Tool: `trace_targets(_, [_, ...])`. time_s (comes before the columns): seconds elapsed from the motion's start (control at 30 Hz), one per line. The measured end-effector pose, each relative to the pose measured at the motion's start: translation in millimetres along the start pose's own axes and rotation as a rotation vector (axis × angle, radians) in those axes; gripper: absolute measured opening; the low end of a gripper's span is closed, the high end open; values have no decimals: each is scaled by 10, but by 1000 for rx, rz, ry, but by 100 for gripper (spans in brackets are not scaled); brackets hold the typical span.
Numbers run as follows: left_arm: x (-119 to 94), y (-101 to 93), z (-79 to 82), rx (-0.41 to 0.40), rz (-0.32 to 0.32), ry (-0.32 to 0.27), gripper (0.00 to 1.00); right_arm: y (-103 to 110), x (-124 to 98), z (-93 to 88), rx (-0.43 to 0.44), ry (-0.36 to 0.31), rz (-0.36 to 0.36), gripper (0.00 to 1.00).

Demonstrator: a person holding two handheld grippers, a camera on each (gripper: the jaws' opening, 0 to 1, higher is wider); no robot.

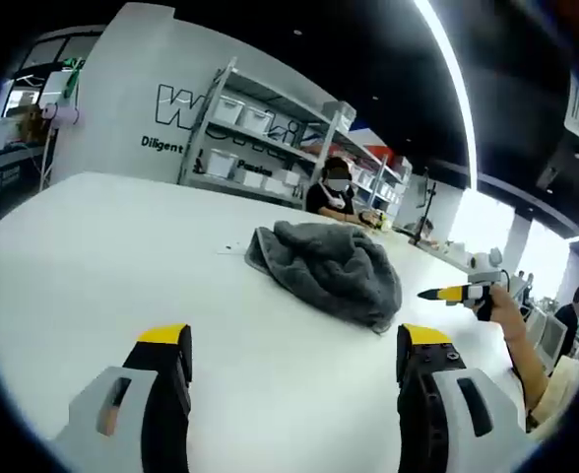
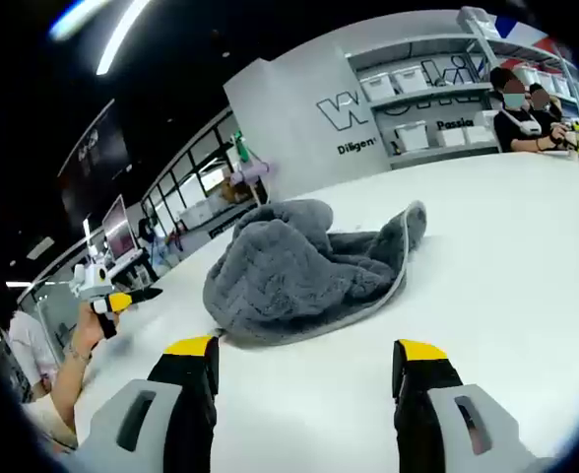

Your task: Fold the towel on the table until its edges align and the towel forms a compact rectangular stack.

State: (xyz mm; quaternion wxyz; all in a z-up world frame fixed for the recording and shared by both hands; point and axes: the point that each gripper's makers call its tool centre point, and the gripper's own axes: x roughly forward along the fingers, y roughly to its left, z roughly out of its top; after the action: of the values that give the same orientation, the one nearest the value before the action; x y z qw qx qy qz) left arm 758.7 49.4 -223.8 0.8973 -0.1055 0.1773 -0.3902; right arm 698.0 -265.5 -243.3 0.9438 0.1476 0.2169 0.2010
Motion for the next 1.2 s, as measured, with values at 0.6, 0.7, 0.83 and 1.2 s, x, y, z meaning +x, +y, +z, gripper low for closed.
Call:
trace_targets(0.6, [22,77,0,-14,7,11,84,65,-14,-52,2,3,2,72])
trace_targets(0.7, [24,84,-3,-16,8,14,84,58,-12,-52,3,5,1,72])
trace_targets(0.83, [29,109,1,-13,14,18,84,47,-7,-36,5,4,6,72])
trace_targets(1.2, [26,109,-39,-22,19,28,83,44,-5,-21,1,1,6,72])
